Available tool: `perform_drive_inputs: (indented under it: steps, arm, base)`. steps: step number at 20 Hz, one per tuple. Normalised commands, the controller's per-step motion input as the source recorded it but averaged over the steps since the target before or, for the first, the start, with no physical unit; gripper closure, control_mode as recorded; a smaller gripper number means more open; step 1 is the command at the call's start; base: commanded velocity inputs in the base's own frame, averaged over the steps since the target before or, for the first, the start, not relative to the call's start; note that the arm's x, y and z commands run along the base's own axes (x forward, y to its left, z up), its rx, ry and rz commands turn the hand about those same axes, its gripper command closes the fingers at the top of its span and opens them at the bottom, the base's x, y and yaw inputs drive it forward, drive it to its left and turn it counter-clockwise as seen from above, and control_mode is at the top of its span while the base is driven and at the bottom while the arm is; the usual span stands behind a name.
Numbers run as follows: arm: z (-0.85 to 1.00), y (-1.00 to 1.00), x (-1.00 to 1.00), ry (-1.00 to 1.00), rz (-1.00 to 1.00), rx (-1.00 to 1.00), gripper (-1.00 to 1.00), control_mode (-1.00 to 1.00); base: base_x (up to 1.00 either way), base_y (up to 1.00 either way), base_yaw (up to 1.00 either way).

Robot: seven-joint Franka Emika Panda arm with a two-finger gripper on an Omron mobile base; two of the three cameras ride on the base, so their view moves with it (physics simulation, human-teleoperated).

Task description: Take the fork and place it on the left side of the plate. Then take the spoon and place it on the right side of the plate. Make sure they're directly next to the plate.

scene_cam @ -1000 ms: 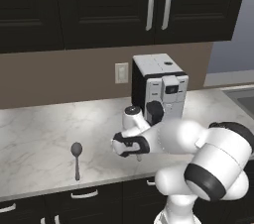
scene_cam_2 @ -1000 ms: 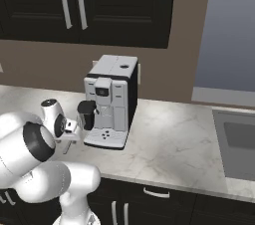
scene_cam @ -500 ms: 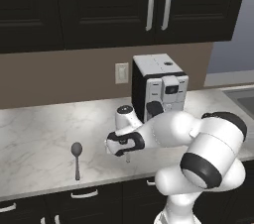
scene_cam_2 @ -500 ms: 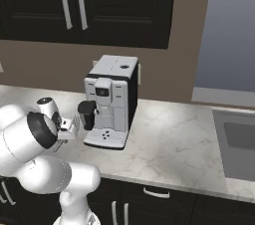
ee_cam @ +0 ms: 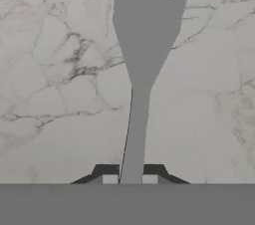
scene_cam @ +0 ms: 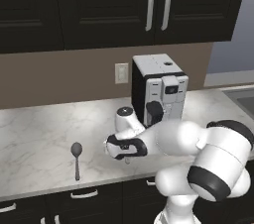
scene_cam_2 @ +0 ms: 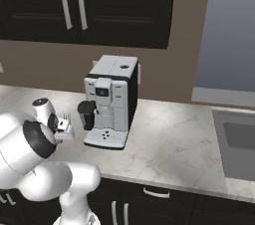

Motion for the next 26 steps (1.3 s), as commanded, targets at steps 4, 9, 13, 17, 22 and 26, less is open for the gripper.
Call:
perform_drive_inputs:
  steps: [4, 9, 13, 17, 22, 26]
  arm:
    - [0.52, 0.0, -0.39, -0.16, 0.0, 0.02, 1.0, -1.0]
    - [0.86, 0.0, -0.24, -0.11, 0.0, 0.03, 1.0, -1.0]
    - [0.99, -0.1, -0.12, -0.05, -0.02, 0.06, 1.0, -1.0]
    - [1.0, -0.2, -0.06, -0.04, -0.01, 0.09, 1.0, -1.0]
    - [0.89, -0.05, -0.09, -0.04, -0.01, 0.08, 1.0, -1.0]
    - [0.31, 0.0, -0.16, -0.01, -0.02, 0.03, 1.0, -1.0]
  base:
    - [0.0, 0.0, 0.0]
    - [0.0, 0.0, 0.0]
    - [0.0, 0.0, 0.0]
    - [0.0, 0.0, 0.0]
    - [0.0, 0.0, 0.0]
    - [0.0, 0.0, 0.0]
